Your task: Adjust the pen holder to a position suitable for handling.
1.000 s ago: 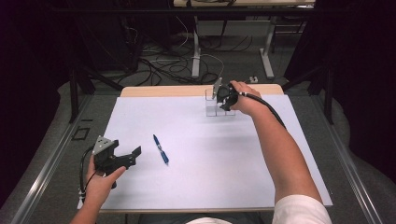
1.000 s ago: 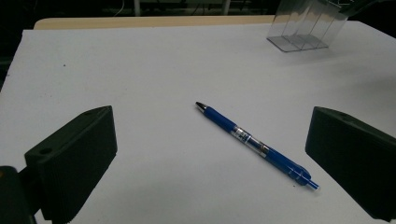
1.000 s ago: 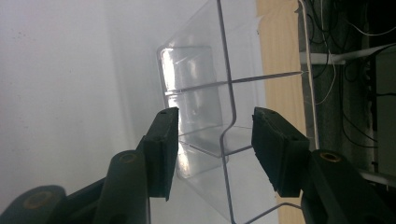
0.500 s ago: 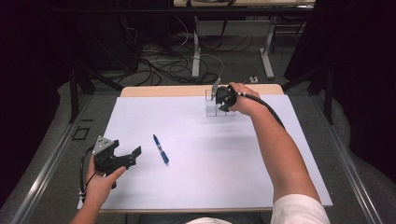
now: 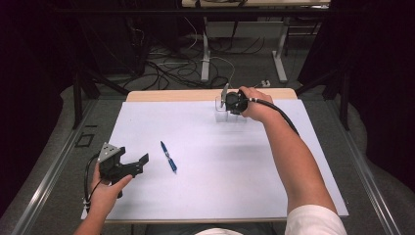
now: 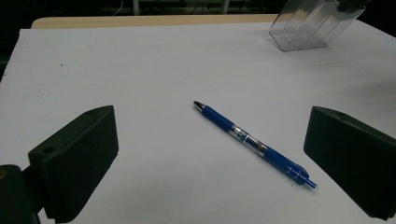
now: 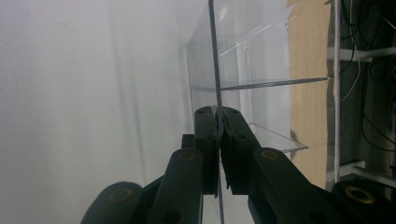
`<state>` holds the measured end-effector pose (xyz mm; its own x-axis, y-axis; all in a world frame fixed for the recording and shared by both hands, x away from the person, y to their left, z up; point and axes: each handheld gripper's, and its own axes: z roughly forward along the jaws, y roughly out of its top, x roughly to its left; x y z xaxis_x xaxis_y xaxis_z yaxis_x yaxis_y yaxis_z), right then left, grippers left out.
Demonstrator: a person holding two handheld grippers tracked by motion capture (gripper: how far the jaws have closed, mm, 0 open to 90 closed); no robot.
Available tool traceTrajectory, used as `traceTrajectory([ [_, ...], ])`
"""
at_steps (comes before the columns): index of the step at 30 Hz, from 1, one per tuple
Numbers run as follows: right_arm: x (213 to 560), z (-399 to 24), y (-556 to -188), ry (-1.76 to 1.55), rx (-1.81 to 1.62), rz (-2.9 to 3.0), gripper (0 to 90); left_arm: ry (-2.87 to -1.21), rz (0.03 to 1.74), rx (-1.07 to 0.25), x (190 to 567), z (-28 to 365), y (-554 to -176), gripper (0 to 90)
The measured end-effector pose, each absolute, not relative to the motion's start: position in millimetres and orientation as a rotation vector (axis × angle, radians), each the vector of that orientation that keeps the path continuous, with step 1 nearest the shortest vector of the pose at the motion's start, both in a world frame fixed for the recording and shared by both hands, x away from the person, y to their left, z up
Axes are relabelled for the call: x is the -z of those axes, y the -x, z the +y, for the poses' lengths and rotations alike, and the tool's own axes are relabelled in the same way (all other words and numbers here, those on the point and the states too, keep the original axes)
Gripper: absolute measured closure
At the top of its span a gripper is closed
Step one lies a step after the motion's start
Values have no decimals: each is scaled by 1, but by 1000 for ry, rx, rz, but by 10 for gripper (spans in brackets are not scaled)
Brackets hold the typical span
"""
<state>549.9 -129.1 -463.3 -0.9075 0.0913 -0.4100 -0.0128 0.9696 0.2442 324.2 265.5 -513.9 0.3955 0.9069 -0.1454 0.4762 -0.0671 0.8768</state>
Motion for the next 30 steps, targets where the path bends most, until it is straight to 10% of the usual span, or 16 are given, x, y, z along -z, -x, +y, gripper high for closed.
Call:
traceTrajectory([
  [30, 443, -98, -503, -28, -262, 2782, 876, -1697, 1230, -576, 513, 265, -324, 35],
])
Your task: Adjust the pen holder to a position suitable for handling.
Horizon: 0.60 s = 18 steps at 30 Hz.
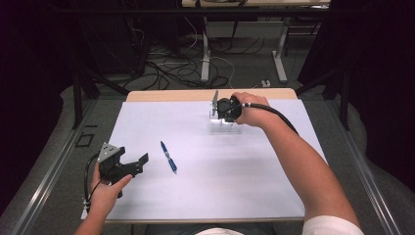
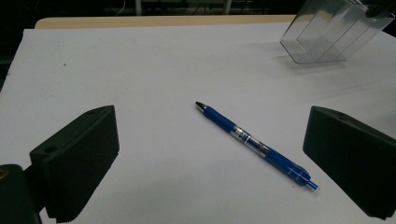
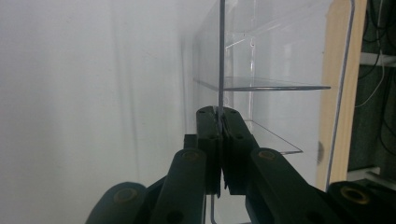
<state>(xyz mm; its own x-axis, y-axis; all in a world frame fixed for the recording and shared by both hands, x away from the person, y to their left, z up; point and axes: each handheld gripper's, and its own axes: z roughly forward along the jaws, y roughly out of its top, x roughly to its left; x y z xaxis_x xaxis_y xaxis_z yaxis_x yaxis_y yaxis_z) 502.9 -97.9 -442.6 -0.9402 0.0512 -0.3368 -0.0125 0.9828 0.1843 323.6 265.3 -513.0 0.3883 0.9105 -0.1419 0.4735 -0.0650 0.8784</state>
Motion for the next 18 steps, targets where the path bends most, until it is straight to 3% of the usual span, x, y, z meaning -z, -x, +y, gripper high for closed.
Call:
traceTrajectory([
  [18, 434, -60, -469, 8, -232, 2884, 875, -1699, 1230, -582, 512, 265, -323, 35],
])
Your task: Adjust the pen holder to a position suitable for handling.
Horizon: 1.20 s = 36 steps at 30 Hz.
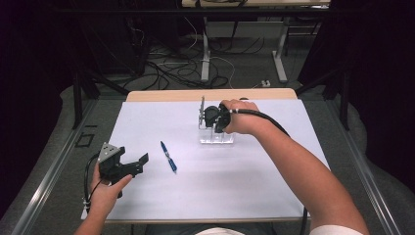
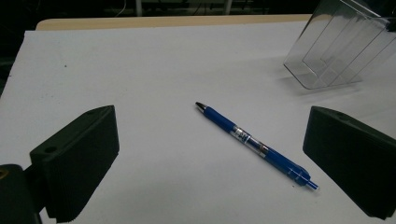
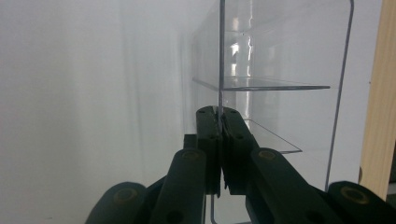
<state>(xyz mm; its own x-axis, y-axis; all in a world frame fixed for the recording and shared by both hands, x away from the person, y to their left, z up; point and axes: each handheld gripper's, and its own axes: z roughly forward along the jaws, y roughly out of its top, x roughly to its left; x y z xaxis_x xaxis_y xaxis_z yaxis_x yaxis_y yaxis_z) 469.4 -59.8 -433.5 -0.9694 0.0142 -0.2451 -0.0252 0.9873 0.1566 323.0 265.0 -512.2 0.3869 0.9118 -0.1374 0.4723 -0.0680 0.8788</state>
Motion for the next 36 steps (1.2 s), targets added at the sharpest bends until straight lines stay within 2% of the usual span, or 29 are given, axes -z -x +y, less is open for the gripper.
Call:
traceTrajectory([
  [16, 447, -43, -466, 30, -238, 2941, 862, -1701, 1229, -578, 513, 265, -323, 36],
  [18, 447, -44, -466, 13, -237, 2944, 831, -1702, 1229, -577, 513, 265, -323, 36],
  [20, 447, -47, -467, 8, -281, 2905, 745, -1703, 1230, -577, 512, 264, -323, 37],
  [21, 447, -47, -467, 8, -281, 2905, 745, -1704, 1230, -578, 512, 264, -323, 37],
  [29, 438, -54, -462, -45, -368, 2838, 547, -1701, 1233, -574, 512, 264, -324, 38],
  [31, 436, -57, -459, -74, -415, 2806, 474, -1700, 1235, -574, 512, 264, -324, 38],
  [36, 435, -63, -449, -100, -487, 2732, 422, -1694, 1243, -574, 513, 264, -324, 39],
])
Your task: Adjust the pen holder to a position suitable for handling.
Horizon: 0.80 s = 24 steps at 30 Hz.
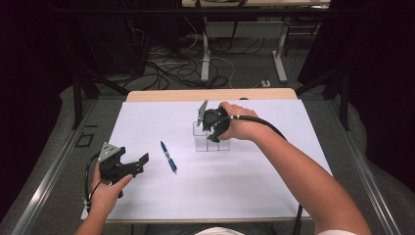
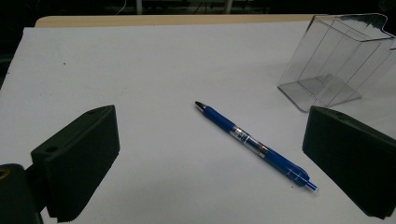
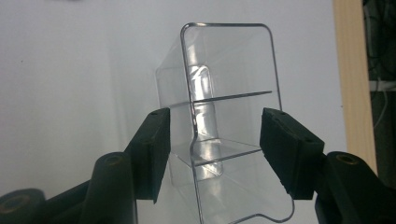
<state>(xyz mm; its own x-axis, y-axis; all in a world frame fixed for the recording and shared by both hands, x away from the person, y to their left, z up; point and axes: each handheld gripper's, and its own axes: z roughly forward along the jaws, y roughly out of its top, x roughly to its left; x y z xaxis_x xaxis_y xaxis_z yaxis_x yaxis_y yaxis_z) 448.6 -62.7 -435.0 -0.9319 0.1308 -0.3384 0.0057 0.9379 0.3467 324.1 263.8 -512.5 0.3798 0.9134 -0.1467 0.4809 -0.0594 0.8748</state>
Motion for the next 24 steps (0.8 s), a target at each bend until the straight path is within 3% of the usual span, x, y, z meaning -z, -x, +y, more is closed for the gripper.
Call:
traceTrajectory([
  [12, 429, -88, -435, -510, -784, 2626, 340, -1693, 1253, -561, 514, 263, -326, 39],
  [24, 432, -120, -414, -780, -1038, 2419, 118, -1675, 1276, -519, 513, 267, -329, 40],
])
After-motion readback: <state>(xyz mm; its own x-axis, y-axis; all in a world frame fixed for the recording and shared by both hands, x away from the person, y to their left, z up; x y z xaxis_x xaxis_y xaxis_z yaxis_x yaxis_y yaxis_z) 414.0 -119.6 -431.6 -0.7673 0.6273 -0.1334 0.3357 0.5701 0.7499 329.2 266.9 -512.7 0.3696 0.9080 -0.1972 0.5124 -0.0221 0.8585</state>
